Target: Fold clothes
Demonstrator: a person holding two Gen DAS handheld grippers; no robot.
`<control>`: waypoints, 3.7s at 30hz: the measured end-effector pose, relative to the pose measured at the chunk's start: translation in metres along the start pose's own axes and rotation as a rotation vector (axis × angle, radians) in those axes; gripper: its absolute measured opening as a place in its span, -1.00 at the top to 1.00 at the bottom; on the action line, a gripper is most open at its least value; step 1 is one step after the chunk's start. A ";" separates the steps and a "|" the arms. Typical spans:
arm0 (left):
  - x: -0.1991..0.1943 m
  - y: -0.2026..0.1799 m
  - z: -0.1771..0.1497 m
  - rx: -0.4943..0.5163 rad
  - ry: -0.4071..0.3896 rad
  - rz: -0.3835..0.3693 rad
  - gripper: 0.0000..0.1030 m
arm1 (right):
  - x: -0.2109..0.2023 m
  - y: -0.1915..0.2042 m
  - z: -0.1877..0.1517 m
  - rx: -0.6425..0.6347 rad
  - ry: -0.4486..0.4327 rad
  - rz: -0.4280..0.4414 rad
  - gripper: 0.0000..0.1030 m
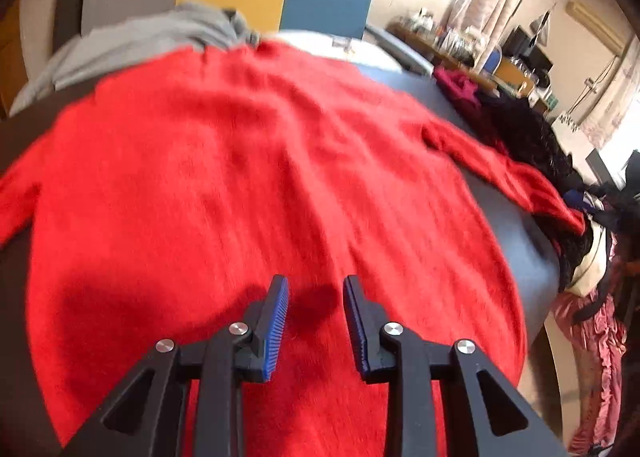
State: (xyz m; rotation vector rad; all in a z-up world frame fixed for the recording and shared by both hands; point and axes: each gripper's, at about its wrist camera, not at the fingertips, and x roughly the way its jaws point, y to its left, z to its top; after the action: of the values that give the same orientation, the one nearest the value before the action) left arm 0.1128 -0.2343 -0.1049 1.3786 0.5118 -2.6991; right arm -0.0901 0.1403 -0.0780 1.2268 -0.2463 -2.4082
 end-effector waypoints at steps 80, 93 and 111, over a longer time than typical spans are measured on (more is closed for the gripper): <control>0.013 0.014 0.050 -0.157 0.024 -0.172 0.44 | 0.159 0.192 0.032 -0.151 0.127 0.192 0.50; 0.115 -0.026 0.141 -0.314 0.188 -0.367 0.33 | 0.108 0.168 -0.081 -0.164 0.215 0.374 -0.25; 0.170 -0.045 0.152 -0.485 0.267 -0.366 0.38 | 0.131 0.160 -0.104 -0.224 0.131 0.478 -0.33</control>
State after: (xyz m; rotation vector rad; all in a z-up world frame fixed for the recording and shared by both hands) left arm -0.1157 -0.2262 -0.1458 1.6159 1.4558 -2.3785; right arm -0.0286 -0.0580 -0.1808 1.0738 -0.1971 -1.8833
